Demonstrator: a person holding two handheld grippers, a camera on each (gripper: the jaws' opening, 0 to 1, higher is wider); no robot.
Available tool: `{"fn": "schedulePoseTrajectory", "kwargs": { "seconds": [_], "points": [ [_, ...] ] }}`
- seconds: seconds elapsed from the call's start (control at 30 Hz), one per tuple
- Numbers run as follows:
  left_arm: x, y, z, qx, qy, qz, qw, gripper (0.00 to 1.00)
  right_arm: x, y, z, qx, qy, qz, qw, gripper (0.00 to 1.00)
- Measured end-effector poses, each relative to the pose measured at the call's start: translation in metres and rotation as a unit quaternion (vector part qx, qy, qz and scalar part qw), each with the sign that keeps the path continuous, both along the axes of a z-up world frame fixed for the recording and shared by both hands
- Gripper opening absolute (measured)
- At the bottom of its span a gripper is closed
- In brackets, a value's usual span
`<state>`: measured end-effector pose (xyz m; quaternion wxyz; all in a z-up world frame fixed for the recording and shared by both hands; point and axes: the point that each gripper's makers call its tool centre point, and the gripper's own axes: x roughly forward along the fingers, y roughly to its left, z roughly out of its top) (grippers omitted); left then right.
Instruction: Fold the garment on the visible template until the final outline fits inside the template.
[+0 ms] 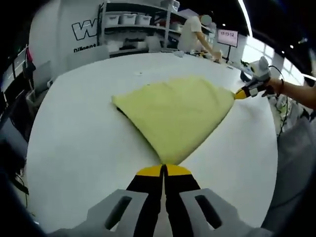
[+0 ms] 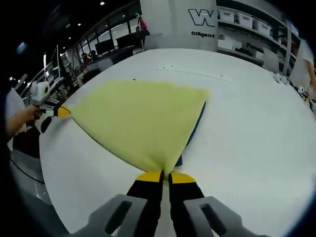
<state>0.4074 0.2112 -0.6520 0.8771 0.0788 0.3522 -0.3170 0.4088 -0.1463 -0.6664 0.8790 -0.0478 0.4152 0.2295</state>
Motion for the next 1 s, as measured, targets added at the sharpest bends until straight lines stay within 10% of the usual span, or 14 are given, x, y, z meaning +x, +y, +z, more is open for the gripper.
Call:
{"fn": "schedulePoseTrajectory", "kwargs": {
  "seconds": [0.37, 0.67, 0.8, 1.0],
  "points": [
    [0.003, 0.015, 0.008, -0.020, 0.014, 0.083, 0.9963, 0.08, 0.001, -0.010, 0.010, 0.052, 0.016, -0.089, 0.9946, 0.14],
    [0.021, 0.003, 0.015, -0.104, 0.036, 0.195, 0.9746, 0.33, 0.009, -0.007, 0.018, 0.106, 0.010, -0.132, 0.9855, 0.41],
    [0.024, -0.004, 0.003, -0.111, 0.054, 0.210, 0.9699, 0.40, 0.009, -0.003, 0.009, 0.100, 0.021, -0.127, 0.9867, 0.38],
    [0.013, -0.007, -0.016, -0.076, 0.096, 0.220, 0.9678, 0.11, 0.008, 0.001, -0.001, 0.094, 0.030, -0.117, 0.9883, 0.12]
  ]
}}
